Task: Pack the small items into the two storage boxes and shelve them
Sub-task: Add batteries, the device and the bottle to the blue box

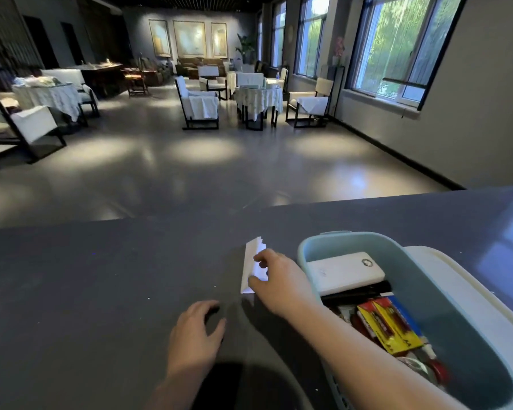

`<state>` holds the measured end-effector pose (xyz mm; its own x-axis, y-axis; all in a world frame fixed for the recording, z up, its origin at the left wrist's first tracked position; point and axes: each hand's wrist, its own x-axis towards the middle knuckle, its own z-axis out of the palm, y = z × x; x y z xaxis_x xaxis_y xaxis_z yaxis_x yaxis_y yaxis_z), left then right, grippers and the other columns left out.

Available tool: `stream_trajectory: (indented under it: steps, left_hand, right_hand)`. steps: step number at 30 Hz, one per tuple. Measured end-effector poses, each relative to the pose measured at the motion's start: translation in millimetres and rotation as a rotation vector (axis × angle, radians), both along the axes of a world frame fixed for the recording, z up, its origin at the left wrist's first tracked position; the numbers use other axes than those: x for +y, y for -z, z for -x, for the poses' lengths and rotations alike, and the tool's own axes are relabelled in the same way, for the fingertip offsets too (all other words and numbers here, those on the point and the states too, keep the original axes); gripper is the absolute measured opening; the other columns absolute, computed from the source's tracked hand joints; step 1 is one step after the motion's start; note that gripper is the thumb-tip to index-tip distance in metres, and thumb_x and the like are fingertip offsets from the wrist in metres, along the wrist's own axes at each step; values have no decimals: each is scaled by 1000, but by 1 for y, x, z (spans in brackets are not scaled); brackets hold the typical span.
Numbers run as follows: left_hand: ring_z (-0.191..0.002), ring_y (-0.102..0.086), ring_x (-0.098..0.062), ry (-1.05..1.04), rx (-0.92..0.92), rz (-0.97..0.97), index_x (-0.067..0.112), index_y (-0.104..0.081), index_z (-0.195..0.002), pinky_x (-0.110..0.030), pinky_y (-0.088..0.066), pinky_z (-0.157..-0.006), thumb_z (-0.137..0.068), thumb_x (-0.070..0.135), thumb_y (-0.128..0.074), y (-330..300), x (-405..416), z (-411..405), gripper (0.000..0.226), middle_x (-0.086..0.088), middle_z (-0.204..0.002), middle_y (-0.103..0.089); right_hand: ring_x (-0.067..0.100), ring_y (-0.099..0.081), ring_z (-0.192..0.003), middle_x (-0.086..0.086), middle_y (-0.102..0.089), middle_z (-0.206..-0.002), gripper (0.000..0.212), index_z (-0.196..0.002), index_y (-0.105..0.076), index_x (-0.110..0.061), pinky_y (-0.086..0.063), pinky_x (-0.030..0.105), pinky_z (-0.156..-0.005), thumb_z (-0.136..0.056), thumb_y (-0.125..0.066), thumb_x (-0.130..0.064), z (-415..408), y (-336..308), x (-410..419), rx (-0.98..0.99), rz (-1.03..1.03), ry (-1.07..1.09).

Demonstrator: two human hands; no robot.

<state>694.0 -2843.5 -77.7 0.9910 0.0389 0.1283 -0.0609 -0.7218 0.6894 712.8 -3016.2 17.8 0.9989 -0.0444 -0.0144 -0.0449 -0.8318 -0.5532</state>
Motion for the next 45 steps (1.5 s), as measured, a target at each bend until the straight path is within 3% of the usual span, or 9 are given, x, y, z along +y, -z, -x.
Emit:
stream_trajectory:
  steps: [3,7,16,21,27,30,34,38,45]
  left_hand:
    - [-109,-53,-13,44,18,-105,28,-66,-106,-23,-35,-86,-65,59,-40,16,11,-4,57,14,-112,-60]
    - [-107,-56,-16,26,-42,-178,27,-69,-101,-27,-37,-91,-69,52,-47,35,19,-9,46,9,-110,-64]
    - [-101,-58,-20,57,-102,-127,22,-69,-101,-26,-36,-87,-70,51,-45,39,22,-8,48,3,-108,-66]
    - [-106,-58,-22,4,-33,15,22,-69,-102,-36,-41,-92,-70,29,-72,24,9,0,33,2,-112,-66]
    - [-110,-52,-16,65,-182,209,22,-65,-106,-30,-36,-94,-79,19,-70,-27,-28,21,27,7,-112,-59]
    - [-112,-51,-7,195,-261,338,30,-63,-106,-33,-42,-91,-82,19,-68,-54,-63,38,27,14,-115,-59]
    - [-119,-44,3,412,-264,311,36,-60,-114,-34,-41,-97,-81,42,-55,-68,-108,55,34,26,-122,-53]
    - [-124,-37,7,555,-244,226,43,-57,-115,-31,-31,-108,-82,58,-43,-65,-135,57,39,33,-124,-46]
    - [-124,-38,4,621,-257,98,39,-62,-108,-34,-31,-108,-87,58,-37,-50,-141,53,38,25,-120,-52]
  right_hand:
    - [27,-46,-122,9,-45,-135,56,-134,-38,-11,-40,35,-95,-90,-56,-40,-42,36,15,191,-29,169]
    - [27,-37,-129,11,-39,-137,77,-132,-37,-8,-38,36,-100,-80,-67,-56,-71,71,23,290,-42,470]
    - [28,-45,-124,10,-51,-132,57,-129,-49,-8,-43,37,-97,-80,-71,-28,-82,88,27,414,-12,542]
    - [30,-49,-123,13,-47,-136,37,-129,-45,-7,-41,34,-94,-97,-49,-25,-40,49,32,308,-146,330]
    - [23,-59,-97,4,-63,-110,21,-113,-48,-18,-47,35,-77,-96,-51,-29,57,-44,-24,-174,-260,208]
    - [20,-60,-87,-4,-62,-99,24,-117,-47,-26,-46,35,-71,-94,-54,-27,110,-54,-92,-314,-96,354]
    - [22,-61,-80,1,-66,-96,40,-130,-37,-28,-45,33,-64,-94,-53,-25,146,-33,-160,-219,214,534]
    - [16,-55,-70,-3,-64,-91,37,-132,-35,-30,-43,24,-54,-97,-48,-26,145,-18,-180,-92,527,460]
    - [18,-46,-72,3,-64,-96,21,-113,-57,-16,-37,28,-62,-92,-55,-20,110,-15,-187,-41,815,402]
